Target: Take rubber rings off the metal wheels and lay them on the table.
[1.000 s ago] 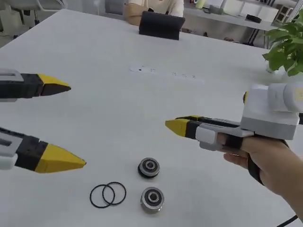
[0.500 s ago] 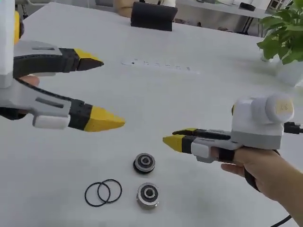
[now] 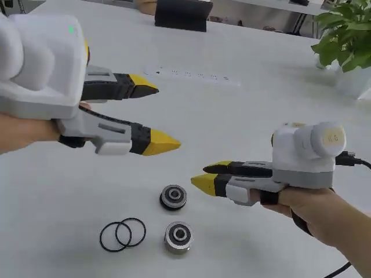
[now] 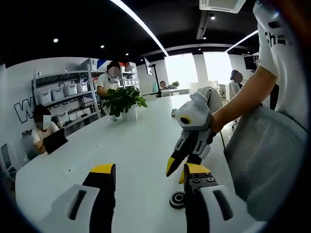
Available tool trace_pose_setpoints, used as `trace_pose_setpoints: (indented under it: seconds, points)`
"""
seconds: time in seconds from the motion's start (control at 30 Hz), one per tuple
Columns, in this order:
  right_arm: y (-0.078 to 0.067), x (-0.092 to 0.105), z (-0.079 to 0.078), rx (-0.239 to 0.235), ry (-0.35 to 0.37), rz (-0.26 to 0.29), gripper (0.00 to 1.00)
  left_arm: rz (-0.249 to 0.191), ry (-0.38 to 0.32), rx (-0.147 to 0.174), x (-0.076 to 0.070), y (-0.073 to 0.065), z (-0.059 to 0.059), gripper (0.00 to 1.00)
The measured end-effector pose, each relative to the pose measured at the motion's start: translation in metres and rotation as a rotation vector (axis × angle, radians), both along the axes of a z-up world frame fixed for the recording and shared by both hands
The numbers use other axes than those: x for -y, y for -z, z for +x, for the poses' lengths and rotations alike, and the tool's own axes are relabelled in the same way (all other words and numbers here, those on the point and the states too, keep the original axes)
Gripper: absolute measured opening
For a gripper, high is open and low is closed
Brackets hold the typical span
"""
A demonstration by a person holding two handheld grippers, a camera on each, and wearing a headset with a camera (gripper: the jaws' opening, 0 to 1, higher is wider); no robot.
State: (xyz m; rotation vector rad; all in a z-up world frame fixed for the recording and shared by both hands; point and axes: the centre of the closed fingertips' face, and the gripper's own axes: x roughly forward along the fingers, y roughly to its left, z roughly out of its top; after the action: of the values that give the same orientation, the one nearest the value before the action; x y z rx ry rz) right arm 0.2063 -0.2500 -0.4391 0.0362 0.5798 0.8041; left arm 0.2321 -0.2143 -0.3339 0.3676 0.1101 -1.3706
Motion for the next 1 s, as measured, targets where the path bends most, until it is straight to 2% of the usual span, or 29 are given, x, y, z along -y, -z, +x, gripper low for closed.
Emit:
trace_pose_setpoints:
  seconds: [0.13, 0.2, 0.3, 0.37, 0.4, 0.47, 0.67, 0.83, 0.93, 1.0]
  points:
    - [0.009, -0.002, -0.004, -0.010, -0.036, -0.035, 0.25, 0.008, 0.014, -0.019, 0.008, 0.013, -0.005, 0.46]
    - [0.014, -0.005, -0.008, -0.016, -0.066, -0.060, 0.25, 0.019, 0.019, -0.039, 0.011, 0.025, -0.008, 0.44]
    - [0.018, -0.006, -0.010, -0.024, -0.082, -0.074, 0.25, 0.045, 0.031, -0.033, 0.013, 0.042, -0.014, 0.37]
    - [0.020, -0.007, -0.011, -0.027, -0.090, -0.081, 0.24, 0.047, 0.038, -0.054, 0.014, 0.050, -0.018, 0.33]
    - [0.021, -0.007, -0.012, -0.028, -0.093, -0.083, 0.24, 0.047, 0.043, -0.079, 0.014, 0.056, -0.021, 0.32]
    - [0.023, -0.009, -0.014, -0.030, -0.103, -0.089, 0.24, 0.052, 0.038, -0.095, 0.014, 0.064, -0.023, 0.32]
    - [0.028, -0.012, -0.018, -0.036, -0.128, -0.111, 0.23, 0.084, 0.038, -0.118, 0.013, 0.084, -0.029, 0.30]
    - [0.031, -0.013, -0.020, -0.043, -0.140, -0.122, 0.23, 0.127, 0.053, -0.122, 0.015, 0.100, -0.035, 0.26]
    - [0.033, -0.015, -0.021, -0.043, -0.148, -0.127, 0.23, 0.160, 0.053, -0.116, 0.014, 0.109, -0.035, 0.21]
    - [0.033, -0.016, -0.022, -0.041, -0.153, -0.130, 0.23, 0.168, 0.045, -0.126, 0.014, 0.115, -0.034, 0.17]
